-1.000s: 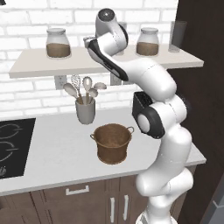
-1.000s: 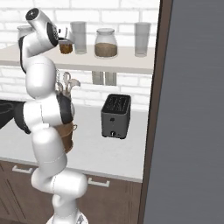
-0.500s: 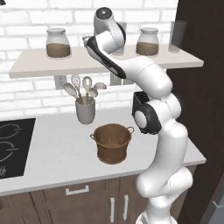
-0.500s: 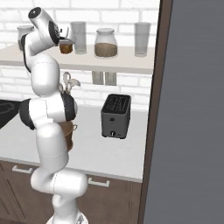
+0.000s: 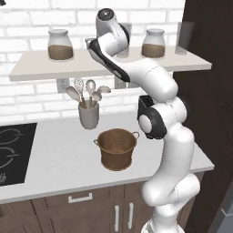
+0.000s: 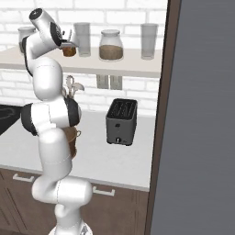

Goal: Open the cabinet, pick up the bread from the cabinet and place it in the basket. Then move the basket to the dining counter.

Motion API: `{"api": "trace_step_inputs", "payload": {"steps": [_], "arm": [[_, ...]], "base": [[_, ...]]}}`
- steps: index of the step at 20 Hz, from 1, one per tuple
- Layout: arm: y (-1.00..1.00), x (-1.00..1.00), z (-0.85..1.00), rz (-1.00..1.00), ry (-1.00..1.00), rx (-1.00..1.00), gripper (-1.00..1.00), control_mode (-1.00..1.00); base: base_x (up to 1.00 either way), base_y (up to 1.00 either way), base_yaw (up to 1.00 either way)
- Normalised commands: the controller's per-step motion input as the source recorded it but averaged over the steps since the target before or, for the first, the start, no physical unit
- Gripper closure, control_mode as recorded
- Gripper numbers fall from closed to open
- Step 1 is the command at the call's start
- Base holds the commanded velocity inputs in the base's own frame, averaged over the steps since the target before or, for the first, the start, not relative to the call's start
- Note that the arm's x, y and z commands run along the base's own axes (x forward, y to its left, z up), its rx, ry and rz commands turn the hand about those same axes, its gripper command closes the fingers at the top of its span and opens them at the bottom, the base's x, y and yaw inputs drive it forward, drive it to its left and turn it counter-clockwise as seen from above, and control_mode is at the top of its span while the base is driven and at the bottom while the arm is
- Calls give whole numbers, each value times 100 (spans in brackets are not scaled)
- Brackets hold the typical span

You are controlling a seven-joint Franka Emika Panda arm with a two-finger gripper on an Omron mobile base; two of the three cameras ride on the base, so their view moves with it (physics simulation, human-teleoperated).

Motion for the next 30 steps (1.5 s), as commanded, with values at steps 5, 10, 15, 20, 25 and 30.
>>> {"api": "trace_step_inputs", "payload": {"steps": [5,10,15,20,25,30], "arm": [[0,16,-40,0,0,0,100,-100],[0,1,-30,0,0,0,100,-100],[5,-66,11,8,-12,0,100,-100],[0,-98,36,11,-1,-4,100,-100],[-14,-100,1,12,0,-2,100,-100],[-27,-100,-8,11,0,-1,100,-100]], "base": [[0,0,0],[0,0,0],[0,0,0],[0,0,0],[0,0,0],[0,0,0]]}}
